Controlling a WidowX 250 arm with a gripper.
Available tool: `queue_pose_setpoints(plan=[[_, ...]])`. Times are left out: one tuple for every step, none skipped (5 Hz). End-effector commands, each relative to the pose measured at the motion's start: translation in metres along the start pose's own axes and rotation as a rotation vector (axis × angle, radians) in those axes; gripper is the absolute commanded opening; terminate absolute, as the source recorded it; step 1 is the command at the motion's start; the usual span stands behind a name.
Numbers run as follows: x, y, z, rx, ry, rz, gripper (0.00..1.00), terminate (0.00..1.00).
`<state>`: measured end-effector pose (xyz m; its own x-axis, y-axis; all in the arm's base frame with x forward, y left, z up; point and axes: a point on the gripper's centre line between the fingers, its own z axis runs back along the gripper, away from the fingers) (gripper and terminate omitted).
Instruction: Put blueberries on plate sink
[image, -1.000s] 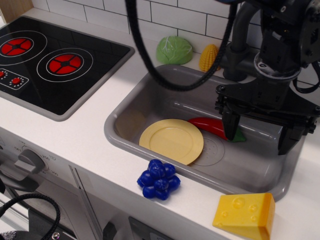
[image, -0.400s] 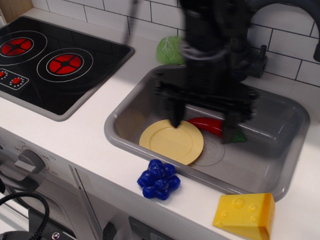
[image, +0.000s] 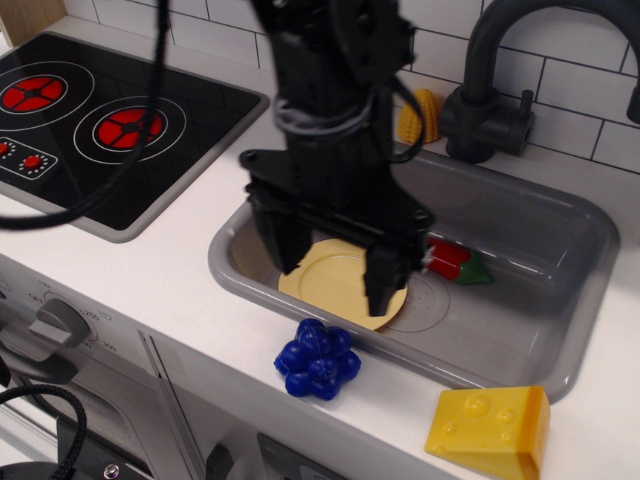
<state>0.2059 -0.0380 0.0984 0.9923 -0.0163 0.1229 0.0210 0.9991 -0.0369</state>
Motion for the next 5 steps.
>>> queue_pose_setpoints(plan=[[-0.01,0.006,0.003,-0.005,-0.022,-0.045,1.0,0.0],[-0.01,0.002,-0.007,0.009,-0.034,-0.044,1.0,0.0],[-0.02,-0.001,-0.02,0.005,-0.042,-0.034,1.0,0.0],[-0.023,-0.001,-0.027,0.007,-0.034,-0.013,1.0,0.0],[-0.021,-0.002,-0.029,-0.003,-0.018,0.011,1.0,0.0]])
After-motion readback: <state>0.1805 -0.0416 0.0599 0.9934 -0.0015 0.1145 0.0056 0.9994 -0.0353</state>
